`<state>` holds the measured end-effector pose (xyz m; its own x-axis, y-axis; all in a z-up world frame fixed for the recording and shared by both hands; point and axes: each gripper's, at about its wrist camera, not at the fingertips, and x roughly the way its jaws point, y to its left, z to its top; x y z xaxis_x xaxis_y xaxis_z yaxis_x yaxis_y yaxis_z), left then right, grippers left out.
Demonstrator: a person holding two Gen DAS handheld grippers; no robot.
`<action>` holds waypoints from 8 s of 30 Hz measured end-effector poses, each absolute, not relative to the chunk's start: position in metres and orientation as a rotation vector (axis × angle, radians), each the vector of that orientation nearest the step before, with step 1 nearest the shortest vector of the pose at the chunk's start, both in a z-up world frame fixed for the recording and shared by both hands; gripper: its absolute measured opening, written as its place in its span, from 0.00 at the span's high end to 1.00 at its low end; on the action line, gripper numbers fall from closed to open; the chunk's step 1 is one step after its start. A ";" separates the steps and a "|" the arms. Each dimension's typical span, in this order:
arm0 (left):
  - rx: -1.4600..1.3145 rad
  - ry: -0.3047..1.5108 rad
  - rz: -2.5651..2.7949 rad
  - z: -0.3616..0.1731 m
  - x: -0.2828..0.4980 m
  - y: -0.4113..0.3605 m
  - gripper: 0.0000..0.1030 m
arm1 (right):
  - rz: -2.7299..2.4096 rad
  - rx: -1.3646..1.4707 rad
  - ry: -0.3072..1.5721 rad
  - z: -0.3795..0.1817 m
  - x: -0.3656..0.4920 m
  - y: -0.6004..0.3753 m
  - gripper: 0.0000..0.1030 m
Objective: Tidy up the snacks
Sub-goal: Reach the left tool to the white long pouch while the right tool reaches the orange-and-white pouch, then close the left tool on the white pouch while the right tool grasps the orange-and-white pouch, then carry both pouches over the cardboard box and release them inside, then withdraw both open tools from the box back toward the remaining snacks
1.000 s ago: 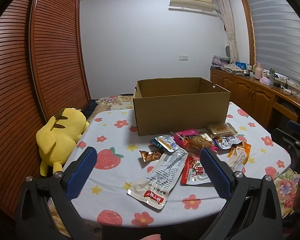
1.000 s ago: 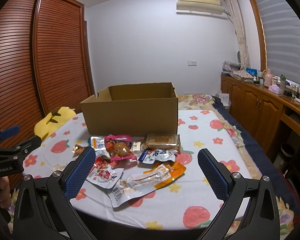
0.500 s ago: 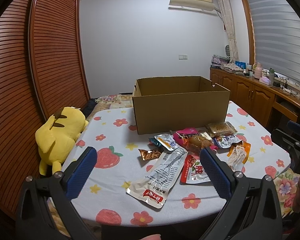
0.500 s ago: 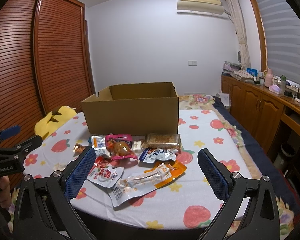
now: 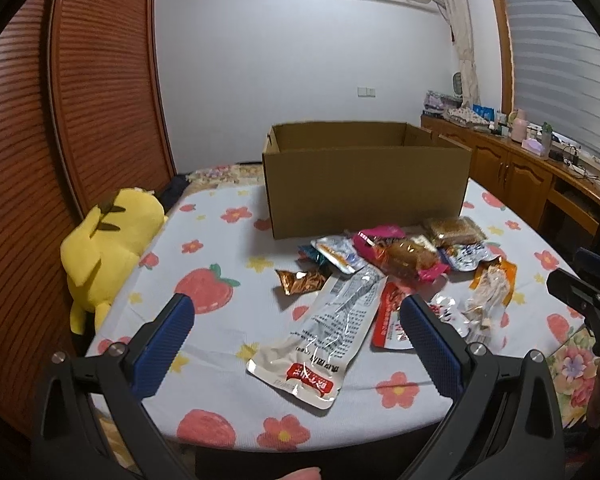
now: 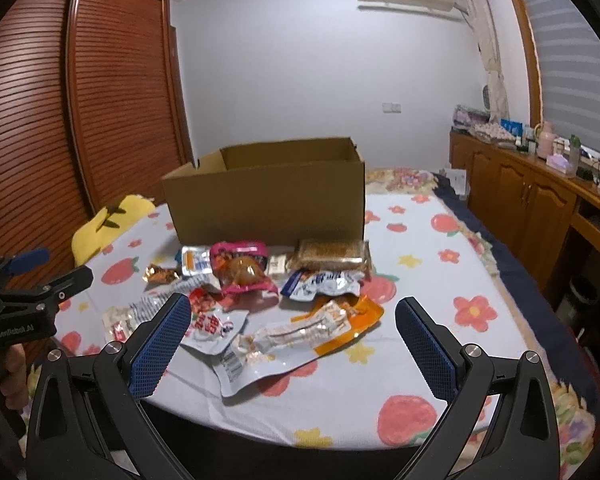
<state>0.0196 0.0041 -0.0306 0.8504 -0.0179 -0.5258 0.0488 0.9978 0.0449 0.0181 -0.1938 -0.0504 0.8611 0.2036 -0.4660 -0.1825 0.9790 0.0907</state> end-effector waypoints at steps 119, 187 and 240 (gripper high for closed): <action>0.075 0.773 -0.405 -0.054 0.092 0.017 0.63 | 0.213 0.035 0.762 -0.094 0.108 -0.246 0.53; 0.095 0.437 -0.243 0.079 0.251 -0.001 0.63 | 0.216 -0.181 0.291 0.102 0.248 -0.191 0.55; 0.059 0.504 -0.291 0.015 0.212 0.002 0.12 | 0.381 -0.133 0.506 0.009 0.233 -0.172 0.39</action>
<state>0.2122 0.0024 0.0148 0.8355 -0.2605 -0.4838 0.2892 0.9571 -0.0159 0.2328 -0.1716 0.0092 0.8064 0.3222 -0.4958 -0.3871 0.9215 -0.0308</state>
